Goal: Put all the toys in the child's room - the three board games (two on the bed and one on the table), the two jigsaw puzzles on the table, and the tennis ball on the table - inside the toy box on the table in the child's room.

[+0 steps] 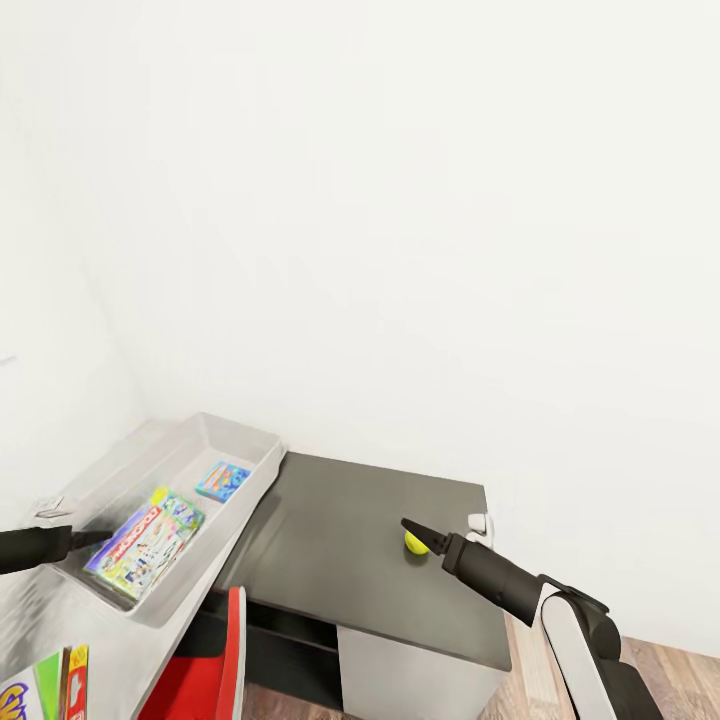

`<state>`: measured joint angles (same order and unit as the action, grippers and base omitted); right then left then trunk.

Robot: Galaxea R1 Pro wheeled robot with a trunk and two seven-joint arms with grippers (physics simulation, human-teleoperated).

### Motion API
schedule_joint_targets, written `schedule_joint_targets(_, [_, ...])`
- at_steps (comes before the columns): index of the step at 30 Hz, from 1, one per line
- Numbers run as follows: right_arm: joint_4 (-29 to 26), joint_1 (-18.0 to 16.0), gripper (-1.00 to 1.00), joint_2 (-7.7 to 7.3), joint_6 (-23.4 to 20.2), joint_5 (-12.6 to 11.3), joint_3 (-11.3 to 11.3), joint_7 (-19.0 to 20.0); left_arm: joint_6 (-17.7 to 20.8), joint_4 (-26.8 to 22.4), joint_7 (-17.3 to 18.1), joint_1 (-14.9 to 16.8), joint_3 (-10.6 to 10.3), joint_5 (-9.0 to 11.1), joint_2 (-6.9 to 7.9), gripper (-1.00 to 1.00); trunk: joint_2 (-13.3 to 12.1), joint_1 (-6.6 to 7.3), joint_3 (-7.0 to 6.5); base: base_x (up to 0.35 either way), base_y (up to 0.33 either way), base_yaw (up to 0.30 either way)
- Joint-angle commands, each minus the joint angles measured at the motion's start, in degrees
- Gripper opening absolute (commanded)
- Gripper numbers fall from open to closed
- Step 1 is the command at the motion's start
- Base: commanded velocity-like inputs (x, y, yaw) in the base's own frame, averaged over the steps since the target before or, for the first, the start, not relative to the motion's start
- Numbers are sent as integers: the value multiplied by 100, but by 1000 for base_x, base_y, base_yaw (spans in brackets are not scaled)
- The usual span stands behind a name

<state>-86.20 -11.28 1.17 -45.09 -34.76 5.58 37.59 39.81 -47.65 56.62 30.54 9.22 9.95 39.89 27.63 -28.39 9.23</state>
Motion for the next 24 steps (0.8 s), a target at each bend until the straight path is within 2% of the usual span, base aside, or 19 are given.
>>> schedule_joint_targets(1, [-2,-5,100,6,-35,-4,13,18,36,1,7,5,1,23,2,100,11,-3,12,0,0,0])
schedule_joint_targets(16, [-2,-5,100,6,-35,-4,13,20,55,-12,90,5,72,29,16,100,11,-3,13,0,0,0])
schedule_joint_targets(19, [-2,-5,100,6,-35,-4,13,21,63,-15,328,5,130,32,21,100,11,-3,12,0,0,0])
schedule_joint_targets(24, [-8,-5,100,6,-34,-8,13,21,80,-15,929,5,418,31,55,100,11,-3,-9,0,0,-45])
